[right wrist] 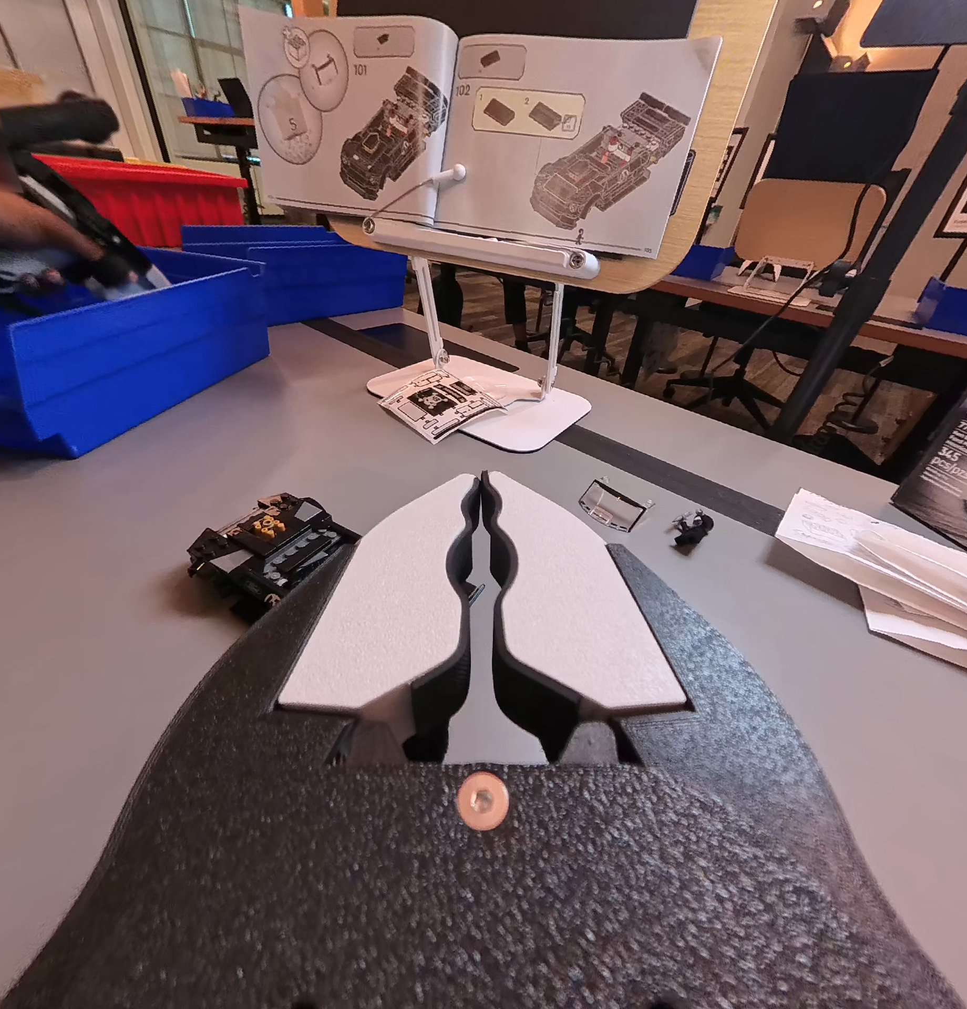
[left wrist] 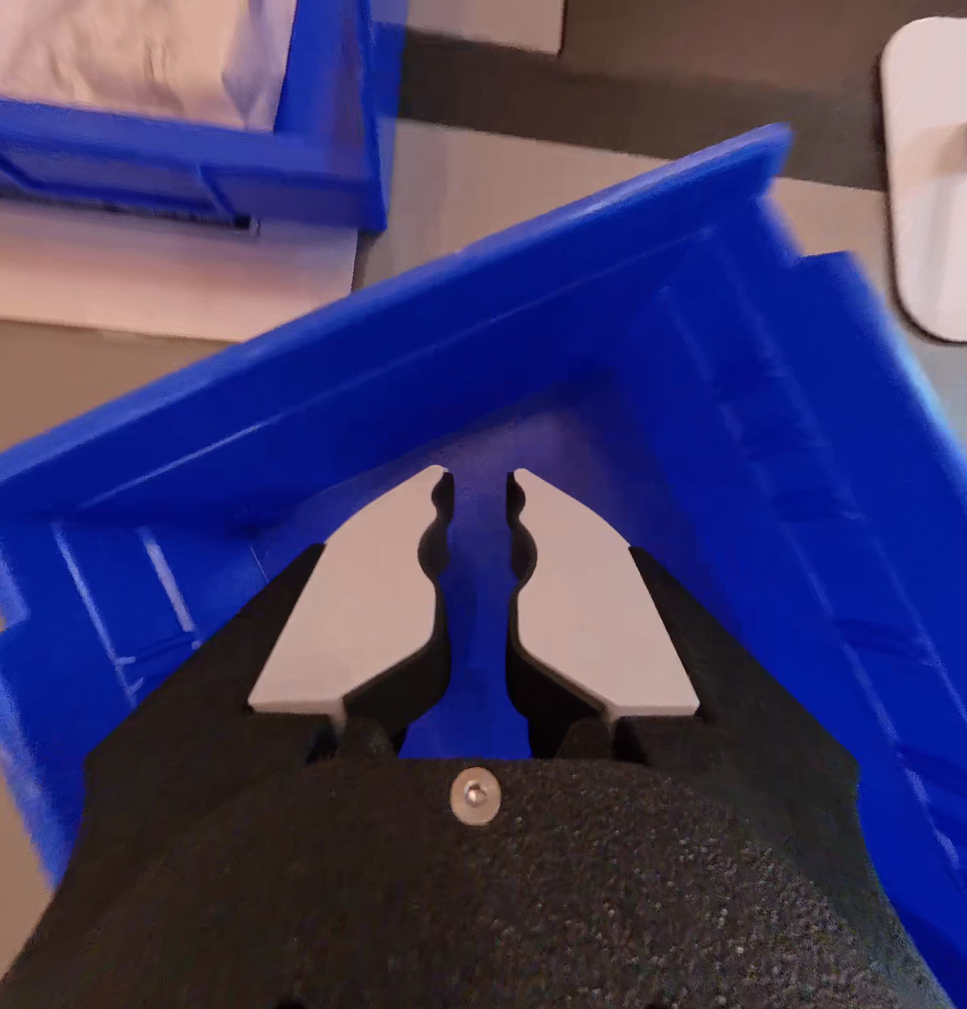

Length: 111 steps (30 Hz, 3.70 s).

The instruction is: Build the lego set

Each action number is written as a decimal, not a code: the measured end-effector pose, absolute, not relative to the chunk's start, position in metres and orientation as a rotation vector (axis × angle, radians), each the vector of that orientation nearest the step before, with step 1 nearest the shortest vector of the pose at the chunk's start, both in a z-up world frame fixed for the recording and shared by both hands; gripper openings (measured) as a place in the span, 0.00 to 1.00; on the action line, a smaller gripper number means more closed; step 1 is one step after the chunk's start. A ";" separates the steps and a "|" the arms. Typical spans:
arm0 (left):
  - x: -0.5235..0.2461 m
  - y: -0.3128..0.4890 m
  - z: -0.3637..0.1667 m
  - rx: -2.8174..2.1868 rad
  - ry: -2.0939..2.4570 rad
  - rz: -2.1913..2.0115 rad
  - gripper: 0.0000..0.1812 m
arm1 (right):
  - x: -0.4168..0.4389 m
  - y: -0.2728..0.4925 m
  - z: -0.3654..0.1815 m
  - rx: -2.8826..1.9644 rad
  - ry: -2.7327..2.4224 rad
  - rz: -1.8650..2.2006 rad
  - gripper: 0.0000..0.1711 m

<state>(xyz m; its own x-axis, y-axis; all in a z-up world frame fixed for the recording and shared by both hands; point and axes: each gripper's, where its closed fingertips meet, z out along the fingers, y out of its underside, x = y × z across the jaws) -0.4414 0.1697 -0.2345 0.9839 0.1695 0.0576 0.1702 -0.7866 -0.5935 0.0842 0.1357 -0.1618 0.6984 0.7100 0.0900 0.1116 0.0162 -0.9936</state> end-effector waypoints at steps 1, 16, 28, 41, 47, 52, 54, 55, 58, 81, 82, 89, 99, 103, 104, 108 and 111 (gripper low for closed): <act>-0.446 0.171 -0.242 -2.499 -0.277 -0.013 0.11 | 0.084 0.136 -0.162 -1.507 -0.710 0.528 0.00; -0.471 0.166 -0.280 -2.594 -0.371 0.037 0.06 | 0.086 0.137 -0.164 -1.516 -0.709 0.526 0.00; -0.456 0.174 -0.254 -2.520 -0.260 0.008 0.04 | 0.087 0.138 -0.163 -1.517 -0.701 0.526 0.00; -0.173 0.147 -0.136 -2.202 0.755 -0.222 0.04 | 0.088 0.138 -0.161 -1.507 -0.697 0.508 0.00; -0.028 0.090 -0.191 -2.139 1.201 -0.407 0.04 | 0.097 0.141 -0.154 -1.477 -0.702 0.445 0.00; 0.032 0.036 -0.240 -2.103 1.426 -0.583 0.04 | 0.112 0.148 -0.146 -1.467 -0.644 0.426 0.00; 0.041 0.029 -0.262 -2.135 1.465 -0.579 0.04 | 0.117 0.150 -0.145 -1.470 -0.617 0.437 0.01; 0.043 0.026 -0.269 -2.147 1.485 -0.576 0.04 | 0.118 0.151 -0.145 -1.472 -0.610 0.440 0.01; 0.043 0.021 -0.283 -2.156 1.551 -0.533 0.04 | 0.117 0.150 -0.146 -1.475 -0.616 0.434 0.01; -0.205 0.082 -0.082 -1.944 0.740 -0.069 0.07 | 0.104 0.148 -0.161 -1.512 -0.657 0.467 0.00; -0.244 0.089 -0.080 -2.010 0.693 0.020 0.07 | 0.103 0.148 -0.161 -1.515 -0.658 0.472 0.00; -0.358 0.084 -0.212 -2.706 0.618 -0.122 0.14 | 0.101 0.145 -0.160 -1.506 -0.676 0.455 0.00; -0.369 0.081 -0.276 -2.855 0.656 -0.033 0.13 | 0.102 0.148 -0.165 -1.526 -0.673 0.465 0.00; -0.369 0.080 -0.281 -2.873 0.641 -0.073 0.11 | 0.103 0.149 -0.166 -1.530 -0.671 0.462 0.00; -0.370 0.080 -0.281 -2.878 0.632 -0.070 0.09 | 0.104 0.149 -0.166 -1.531 -0.671 0.462 0.00; -0.368 0.080 -0.282 -2.872 0.626 -0.094 0.03 | 0.104 0.149 -0.167 -1.535 -0.671 0.464 0.00; -0.367 0.080 -0.281 -2.855 0.658 -0.072 0.03 | 0.103 0.149 -0.166 -1.531 -0.672 0.462 0.00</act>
